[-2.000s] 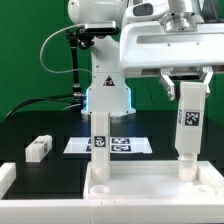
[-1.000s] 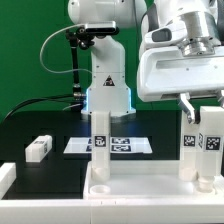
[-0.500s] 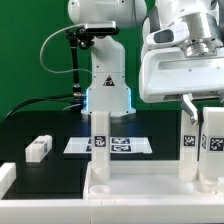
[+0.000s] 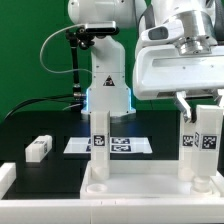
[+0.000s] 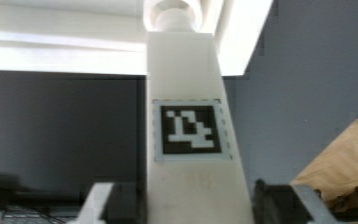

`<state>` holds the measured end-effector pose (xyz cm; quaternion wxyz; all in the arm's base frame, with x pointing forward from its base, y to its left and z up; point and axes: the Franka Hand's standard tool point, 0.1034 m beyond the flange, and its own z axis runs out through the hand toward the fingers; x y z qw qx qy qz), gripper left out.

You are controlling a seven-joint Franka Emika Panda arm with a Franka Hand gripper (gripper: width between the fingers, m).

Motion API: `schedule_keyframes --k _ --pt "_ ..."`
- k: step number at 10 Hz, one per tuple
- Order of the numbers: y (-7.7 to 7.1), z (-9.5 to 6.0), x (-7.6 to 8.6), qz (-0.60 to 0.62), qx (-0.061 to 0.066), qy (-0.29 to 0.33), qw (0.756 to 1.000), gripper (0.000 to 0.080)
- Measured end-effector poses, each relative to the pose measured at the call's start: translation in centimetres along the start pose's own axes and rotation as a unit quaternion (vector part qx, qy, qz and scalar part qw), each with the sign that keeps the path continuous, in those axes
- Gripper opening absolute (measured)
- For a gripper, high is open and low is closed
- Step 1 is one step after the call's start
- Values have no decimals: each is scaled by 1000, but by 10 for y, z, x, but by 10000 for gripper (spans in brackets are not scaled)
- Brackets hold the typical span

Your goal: Assemble desk

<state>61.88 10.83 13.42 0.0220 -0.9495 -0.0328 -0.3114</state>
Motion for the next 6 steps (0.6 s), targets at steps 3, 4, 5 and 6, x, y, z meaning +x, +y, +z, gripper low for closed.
schedule_keyframes --k 3,4,5,6 --pt "2 2 -2 0 -1 -2 1000 288" --pt "1 3 -2 -1 -1 -1 1000 288" --pt "0 4 -1 -2 -1 3 1000 288" --pt "-1 5 -3 -3 0 3 1000 288"
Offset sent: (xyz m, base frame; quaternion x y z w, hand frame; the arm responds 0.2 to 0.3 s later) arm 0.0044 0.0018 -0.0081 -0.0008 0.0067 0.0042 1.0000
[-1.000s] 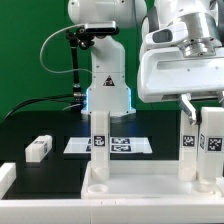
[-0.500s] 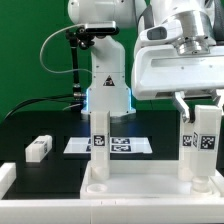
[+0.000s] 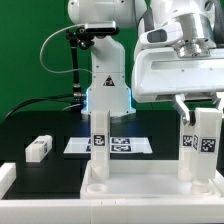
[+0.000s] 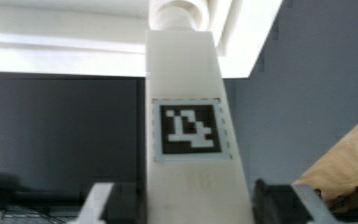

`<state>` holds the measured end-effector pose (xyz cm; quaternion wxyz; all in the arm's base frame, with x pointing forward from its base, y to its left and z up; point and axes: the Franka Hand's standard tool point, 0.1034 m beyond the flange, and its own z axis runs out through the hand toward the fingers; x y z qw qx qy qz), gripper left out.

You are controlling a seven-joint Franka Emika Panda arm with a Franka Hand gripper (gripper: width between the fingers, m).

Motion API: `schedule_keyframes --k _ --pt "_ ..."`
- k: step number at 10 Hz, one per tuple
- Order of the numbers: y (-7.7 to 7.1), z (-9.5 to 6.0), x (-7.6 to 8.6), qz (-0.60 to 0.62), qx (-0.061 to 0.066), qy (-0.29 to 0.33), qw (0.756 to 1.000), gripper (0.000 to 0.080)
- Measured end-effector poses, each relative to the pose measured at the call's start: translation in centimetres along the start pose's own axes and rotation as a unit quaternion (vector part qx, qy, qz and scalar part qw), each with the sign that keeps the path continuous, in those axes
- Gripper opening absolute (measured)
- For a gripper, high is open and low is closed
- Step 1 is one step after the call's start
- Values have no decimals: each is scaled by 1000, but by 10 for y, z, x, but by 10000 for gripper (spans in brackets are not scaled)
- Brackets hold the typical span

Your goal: Assemble desk

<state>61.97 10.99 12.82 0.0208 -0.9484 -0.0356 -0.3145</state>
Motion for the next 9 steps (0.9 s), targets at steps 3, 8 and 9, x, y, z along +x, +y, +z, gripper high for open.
schedule_keyframes --k 3,8,9 --pt "-2 4 -7 -2 1 -6 1000 288" --pt "-3 6 -7 -3 0 4 1000 288" --pt "-3 6 -7 -3 1 0 1000 288"
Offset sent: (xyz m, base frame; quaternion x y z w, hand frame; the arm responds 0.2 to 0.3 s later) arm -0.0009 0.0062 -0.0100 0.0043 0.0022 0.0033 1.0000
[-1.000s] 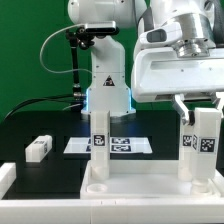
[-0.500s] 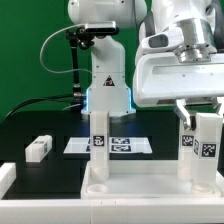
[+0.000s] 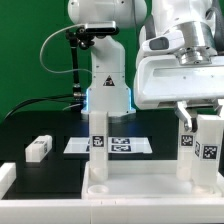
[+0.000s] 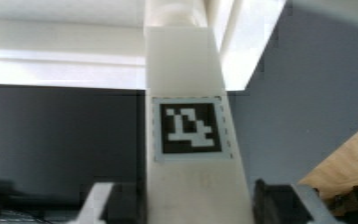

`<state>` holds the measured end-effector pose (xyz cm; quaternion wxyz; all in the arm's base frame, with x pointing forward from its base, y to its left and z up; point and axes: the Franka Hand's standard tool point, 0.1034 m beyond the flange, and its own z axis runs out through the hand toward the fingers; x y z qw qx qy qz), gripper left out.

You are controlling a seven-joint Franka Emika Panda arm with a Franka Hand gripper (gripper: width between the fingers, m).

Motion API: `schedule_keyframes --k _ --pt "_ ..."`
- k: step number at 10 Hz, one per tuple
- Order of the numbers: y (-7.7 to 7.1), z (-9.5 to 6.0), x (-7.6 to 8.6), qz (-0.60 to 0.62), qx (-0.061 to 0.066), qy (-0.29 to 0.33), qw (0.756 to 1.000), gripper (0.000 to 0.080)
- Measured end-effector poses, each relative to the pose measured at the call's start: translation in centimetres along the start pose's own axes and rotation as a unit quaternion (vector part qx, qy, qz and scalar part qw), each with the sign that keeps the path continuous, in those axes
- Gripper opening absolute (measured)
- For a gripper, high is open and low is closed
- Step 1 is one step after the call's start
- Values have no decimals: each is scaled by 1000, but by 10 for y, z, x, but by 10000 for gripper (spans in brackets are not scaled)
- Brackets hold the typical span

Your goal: Assemble desk

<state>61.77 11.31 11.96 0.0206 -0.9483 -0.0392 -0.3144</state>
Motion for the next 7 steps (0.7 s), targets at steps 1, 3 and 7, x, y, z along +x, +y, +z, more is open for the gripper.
schedule_keyframes --k 1,3,7 --pt "0 0 0 0 0 0 1000 288" --pt "0 0 -1 -1 0 0 1000 469" --pt "0 1 -1 -2 0 -1 1000 637"
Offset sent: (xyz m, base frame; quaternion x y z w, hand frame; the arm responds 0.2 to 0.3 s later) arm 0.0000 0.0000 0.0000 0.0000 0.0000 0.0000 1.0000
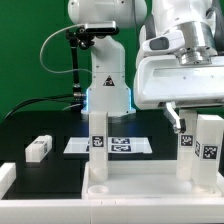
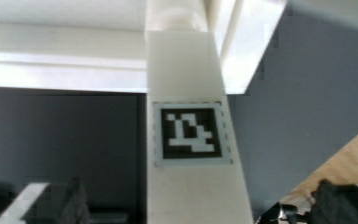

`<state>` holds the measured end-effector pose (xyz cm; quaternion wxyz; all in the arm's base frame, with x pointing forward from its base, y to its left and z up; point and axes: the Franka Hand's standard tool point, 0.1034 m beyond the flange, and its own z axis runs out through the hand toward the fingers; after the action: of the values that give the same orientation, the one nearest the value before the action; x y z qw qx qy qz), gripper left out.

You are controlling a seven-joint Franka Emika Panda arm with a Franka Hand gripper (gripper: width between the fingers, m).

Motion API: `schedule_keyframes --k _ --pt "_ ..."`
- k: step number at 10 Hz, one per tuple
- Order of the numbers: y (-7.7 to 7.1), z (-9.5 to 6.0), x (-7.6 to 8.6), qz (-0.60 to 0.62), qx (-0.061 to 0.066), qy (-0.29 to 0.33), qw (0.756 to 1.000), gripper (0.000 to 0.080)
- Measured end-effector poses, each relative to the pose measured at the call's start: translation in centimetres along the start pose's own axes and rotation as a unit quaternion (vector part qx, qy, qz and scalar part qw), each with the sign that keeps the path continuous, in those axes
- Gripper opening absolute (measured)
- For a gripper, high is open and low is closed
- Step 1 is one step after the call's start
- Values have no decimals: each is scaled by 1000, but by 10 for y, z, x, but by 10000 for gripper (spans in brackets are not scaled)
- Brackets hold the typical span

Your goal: Assemble desk

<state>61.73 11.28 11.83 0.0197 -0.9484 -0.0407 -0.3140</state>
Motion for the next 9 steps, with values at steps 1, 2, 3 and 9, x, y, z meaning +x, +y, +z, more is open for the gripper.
schedule_keyframes --k 1,2,3,9 --pt "0 0 0 0 0 0 1000 648" --pt "0 0 0 0 0 0 1000 648" --pt "0 0 0 -1 0 0 1000 648" --pt "-15 -10 23 0 14 -27 1000 648"
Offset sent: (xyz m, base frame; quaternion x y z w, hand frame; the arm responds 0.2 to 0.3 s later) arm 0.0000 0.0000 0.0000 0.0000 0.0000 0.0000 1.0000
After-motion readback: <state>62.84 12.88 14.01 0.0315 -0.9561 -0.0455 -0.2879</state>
